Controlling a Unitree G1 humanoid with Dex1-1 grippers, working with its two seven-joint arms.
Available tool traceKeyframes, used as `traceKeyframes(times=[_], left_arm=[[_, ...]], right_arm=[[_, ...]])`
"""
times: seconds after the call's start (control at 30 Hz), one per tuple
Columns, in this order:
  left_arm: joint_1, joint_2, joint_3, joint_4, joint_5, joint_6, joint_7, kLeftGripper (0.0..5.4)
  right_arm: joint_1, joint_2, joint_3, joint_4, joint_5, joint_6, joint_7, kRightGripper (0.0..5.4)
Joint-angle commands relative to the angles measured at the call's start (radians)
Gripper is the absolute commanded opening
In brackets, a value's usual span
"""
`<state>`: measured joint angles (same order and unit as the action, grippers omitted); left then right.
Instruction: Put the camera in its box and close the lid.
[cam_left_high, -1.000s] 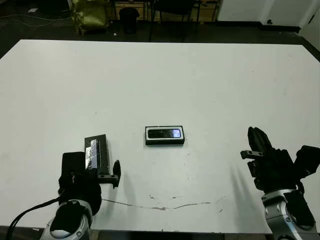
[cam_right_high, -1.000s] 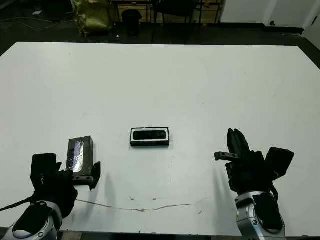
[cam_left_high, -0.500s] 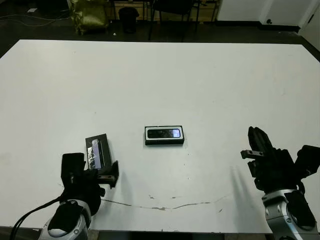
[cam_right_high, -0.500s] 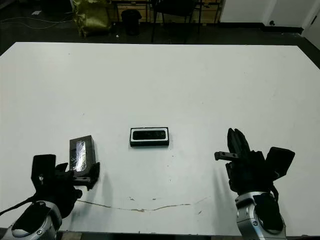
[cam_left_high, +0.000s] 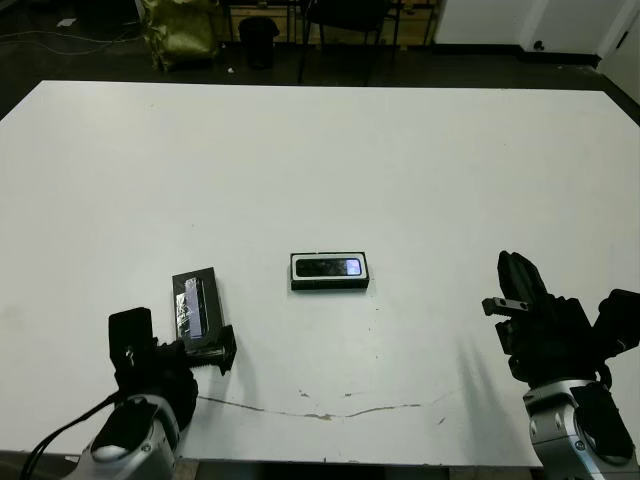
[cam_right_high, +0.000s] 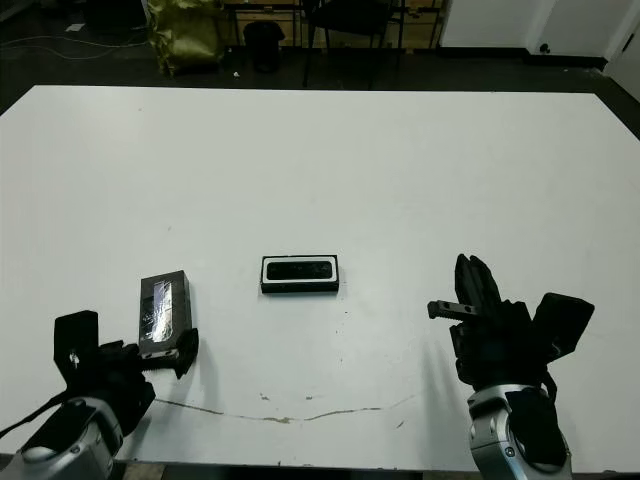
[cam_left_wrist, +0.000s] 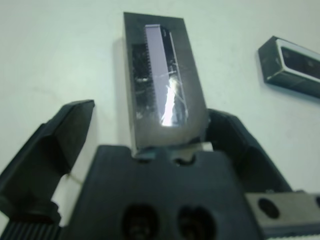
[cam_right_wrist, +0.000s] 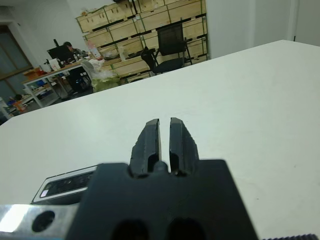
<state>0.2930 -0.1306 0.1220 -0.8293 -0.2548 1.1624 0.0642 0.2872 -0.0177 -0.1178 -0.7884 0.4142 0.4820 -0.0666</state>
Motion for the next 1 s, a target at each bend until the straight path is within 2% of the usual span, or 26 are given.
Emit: traceKeyframes(times=[0.03, 0.17, 0.23, 0.33, 0.47, 0.63, 0.7, 0.87, 0.93, 1.0], left_arm=[[0.057, 0.038, 0.015, 0.122, -0.013, -0.048, -0.058, 4.98], [0.075, 0.18, -0.034, 0.253, 0.018, -0.223, -0.179, 4.03], [0.077, 0.178, -0.025, 0.32, 0.017, -0.29, -0.188, 3.54], [0.073, 0.168, -0.038, 0.364, 0.042, -0.325, -0.149, 2.85], [0.055, 0.19, -0.048, 0.437, 0.061, -0.384, -0.156, 2.7], [0.048, 0.295, -0.106, 0.516, 0.127, -0.517, -0.221, 2.68], [0.041, 0.32, -0.118, 0.504, 0.132, -0.505, -0.23, 2.63], [0.049, 0.325, -0.101, 0.32, 0.085, -0.352, -0.205, 2.63], [0.037, 0.332, -0.1, 0.203, 0.089, -0.237, -0.174, 2.63], [-0.024, 0.363, -0.104, 0.025, 0.098, -0.016, -0.138, 2.63]], right_arm=[[0.012, -0.004, 0.0, -0.003, -0.006, 0.006, -0.003, 0.0], [0.011, 0.005, -0.007, -0.013, 0.014, 0.033, -0.019, 0.0], [0.013, 0.001, -0.009, -0.004, 0.013, 0.022, -0.012, 0.0], [0.013, 0.001, -0.013, 0.006, 0.007, 0.027, -0.02, 0.0], [0.012, -0.011, -0.026, 0.089, 0.0, -0.047, 0.036, 0.0], [0.017, -0.002, -0.006, 0.017, 0.008, -0.015, 0.016, 0.0], [0.018, -0.003, -0.011, 0.034, 0.013, -0.03, 0.028, 0.0], [0.013, -0.002, -0.027, 0.069, 0.009, -0.034, 0.029, 0.0], [0.012, -0.002, -0.031, 0.085, 0.017, -0.054, 0.049, 0.0], [0.013, -0.006, -0.028, 0.083, 0.013, -0.054, 0.05, 0.0]])
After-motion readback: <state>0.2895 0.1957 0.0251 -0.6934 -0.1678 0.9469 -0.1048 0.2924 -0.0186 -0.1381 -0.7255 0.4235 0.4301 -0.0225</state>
